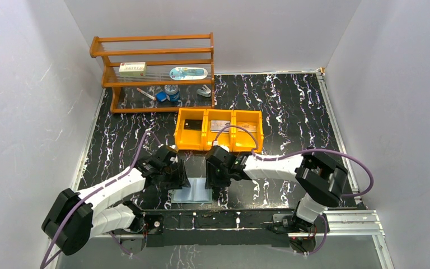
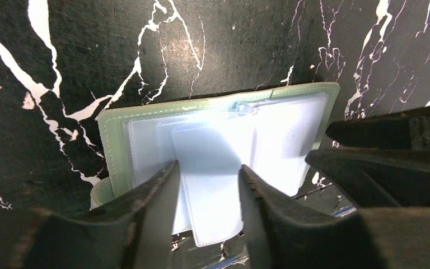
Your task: Take the credit cards out of the card holder
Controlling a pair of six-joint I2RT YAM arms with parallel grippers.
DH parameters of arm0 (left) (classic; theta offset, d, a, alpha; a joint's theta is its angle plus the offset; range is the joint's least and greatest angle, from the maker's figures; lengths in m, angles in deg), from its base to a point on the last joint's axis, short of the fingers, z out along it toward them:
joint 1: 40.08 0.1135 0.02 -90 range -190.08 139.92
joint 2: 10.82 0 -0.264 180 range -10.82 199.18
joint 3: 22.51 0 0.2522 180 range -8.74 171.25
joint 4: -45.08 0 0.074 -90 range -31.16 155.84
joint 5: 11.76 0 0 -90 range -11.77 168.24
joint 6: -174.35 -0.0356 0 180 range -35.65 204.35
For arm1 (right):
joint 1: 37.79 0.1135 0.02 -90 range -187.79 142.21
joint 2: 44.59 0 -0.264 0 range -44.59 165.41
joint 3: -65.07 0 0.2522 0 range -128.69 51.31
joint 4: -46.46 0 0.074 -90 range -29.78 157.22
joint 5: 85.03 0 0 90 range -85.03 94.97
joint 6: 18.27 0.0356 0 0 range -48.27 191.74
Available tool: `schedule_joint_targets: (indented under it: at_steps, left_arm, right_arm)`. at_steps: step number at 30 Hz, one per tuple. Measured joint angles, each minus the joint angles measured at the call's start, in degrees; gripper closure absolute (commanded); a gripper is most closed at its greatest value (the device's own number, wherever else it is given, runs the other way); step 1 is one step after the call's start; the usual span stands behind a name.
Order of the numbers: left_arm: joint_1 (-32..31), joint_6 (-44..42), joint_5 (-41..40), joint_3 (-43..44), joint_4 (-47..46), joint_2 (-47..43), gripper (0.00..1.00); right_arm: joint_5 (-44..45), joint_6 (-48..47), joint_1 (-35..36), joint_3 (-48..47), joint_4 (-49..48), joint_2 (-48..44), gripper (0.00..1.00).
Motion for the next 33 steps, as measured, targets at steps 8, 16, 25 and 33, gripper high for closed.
schedule_joint_targets:
  at_steps: [8, 16, 25, 33]
  left_arm:
    - [-1.11, 1.33, -9.03, 1.4, 5.68, -5.29, 0.32]
    - [-1.09, 3.23, -15.63, 2.86, 10.34, -7.96, 0.3]
    - [-1.09, 2.95, -11.08, 1.38, 7.23, -0.87, 0.46]
    - [-1.73, 4.44, -6.4, -0.59, 2.62, -2.08, 0.5]
  right_arm:
    - [6.36, -3.58, 0.0, -4.87, 8.37, 2.93, 0.51]
    - [7.06, -4.63, -0.02, -5.09, 9.27, 2.93, 0.49]
    - [3.85, -4.13, -0.02, -4.85, 5.7, 2.62, 0.46]
    - [3.89, -2.4, -0.17, -2.49, 5.53, -1.66, 0.48]
